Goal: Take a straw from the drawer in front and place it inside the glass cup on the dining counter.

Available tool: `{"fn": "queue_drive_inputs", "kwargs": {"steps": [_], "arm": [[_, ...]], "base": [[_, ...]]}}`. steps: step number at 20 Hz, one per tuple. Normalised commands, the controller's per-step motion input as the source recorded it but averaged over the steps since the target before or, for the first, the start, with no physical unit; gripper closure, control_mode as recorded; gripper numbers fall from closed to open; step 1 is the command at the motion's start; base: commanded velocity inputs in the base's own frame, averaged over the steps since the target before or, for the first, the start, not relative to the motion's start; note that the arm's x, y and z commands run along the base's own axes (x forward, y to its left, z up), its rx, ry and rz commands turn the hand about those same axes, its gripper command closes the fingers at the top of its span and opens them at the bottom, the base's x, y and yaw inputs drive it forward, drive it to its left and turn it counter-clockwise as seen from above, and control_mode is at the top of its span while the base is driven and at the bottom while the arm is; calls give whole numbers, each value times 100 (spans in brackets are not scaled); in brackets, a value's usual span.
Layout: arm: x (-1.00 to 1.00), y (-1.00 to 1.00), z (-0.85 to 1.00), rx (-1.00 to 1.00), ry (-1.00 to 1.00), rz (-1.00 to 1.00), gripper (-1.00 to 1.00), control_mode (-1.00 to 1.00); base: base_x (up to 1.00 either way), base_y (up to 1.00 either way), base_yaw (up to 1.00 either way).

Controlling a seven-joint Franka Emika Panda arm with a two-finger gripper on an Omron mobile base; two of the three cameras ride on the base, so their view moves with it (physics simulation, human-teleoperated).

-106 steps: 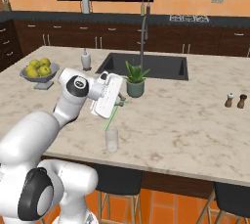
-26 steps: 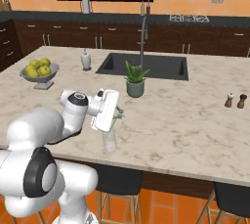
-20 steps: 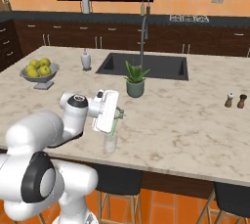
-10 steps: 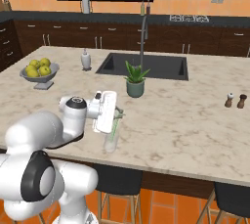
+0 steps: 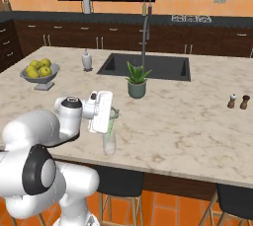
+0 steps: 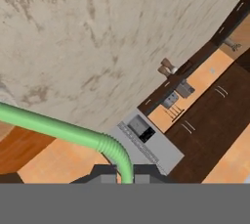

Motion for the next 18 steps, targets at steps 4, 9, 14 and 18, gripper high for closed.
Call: {"fn": "queue_drive_inputs", "kwargs": {"steps": [4,9,14,18], "arm": [[0,5,-16,0,0,0,-100,-100],[0,0,-3,0,0,0,-100,-100],[-1,1,0,2,0,0,-100,-100],[-8,15,3,9,0,0,-100,-100]], "base": [[0,0,0],[0,0,0],[0,0,0],[0,0,0]]}}
